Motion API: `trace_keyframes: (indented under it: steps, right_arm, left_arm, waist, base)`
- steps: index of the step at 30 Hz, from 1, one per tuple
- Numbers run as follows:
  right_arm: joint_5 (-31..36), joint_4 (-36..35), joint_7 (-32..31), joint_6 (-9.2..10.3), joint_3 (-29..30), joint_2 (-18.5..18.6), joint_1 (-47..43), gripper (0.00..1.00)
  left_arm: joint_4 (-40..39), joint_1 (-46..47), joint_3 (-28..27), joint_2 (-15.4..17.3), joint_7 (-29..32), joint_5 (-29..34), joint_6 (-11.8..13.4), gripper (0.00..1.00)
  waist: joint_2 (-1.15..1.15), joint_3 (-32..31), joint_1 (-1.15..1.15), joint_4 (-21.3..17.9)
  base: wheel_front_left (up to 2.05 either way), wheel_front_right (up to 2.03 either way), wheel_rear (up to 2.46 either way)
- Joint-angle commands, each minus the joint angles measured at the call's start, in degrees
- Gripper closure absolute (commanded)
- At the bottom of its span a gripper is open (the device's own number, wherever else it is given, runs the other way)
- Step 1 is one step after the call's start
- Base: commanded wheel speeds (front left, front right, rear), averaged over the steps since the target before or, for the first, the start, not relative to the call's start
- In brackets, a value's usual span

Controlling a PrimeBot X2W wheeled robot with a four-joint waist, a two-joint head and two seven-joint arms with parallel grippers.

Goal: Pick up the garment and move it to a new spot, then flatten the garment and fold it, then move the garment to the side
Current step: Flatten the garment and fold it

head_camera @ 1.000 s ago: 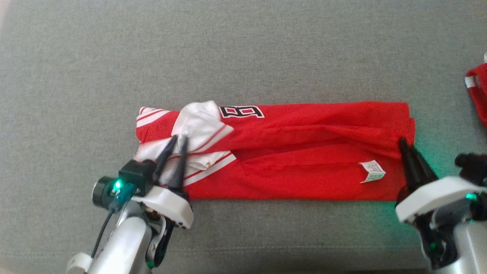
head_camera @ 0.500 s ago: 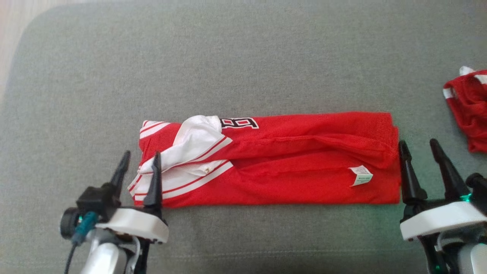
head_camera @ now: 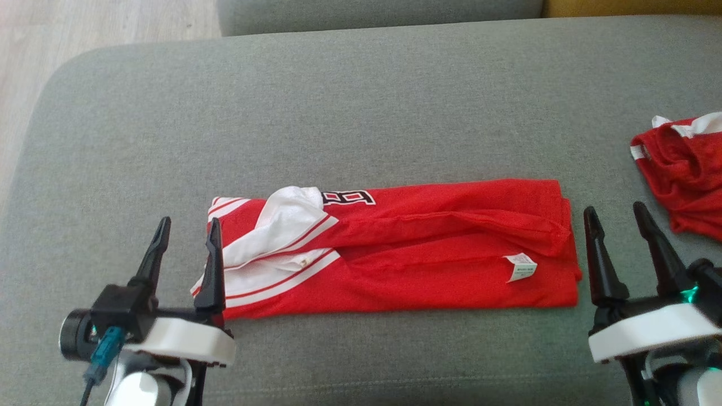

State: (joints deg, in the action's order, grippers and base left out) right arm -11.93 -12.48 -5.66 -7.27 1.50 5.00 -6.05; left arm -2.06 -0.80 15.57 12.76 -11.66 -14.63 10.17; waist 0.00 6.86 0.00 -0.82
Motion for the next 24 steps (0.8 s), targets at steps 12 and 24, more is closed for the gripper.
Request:
trace_keyframes:
  steps: [12,24]
  right_arm:
    - [-0.09,-1.08,-1.17,-0.22,-1.20,0.24,1.25,0.00]
    - [-2.25,11.99,-1.54,-0.22,2.42,2.96,7.23,0.00]
  left_arm:
    - [-3.67,2.10,-2.33,1.87,0.24,0.70,1.08,0.00]
    - [-3.39,5.80,-0.67,1.00,-0.63,0.93,0.28,0.00]
  waist:
    - [0.00,1.19,0.00,0.32]
    - [0.00,6.75,0.00,2.01]
  base:
    - [0.00,0.00,0.00]
    - [0.00,0.00,0.00]
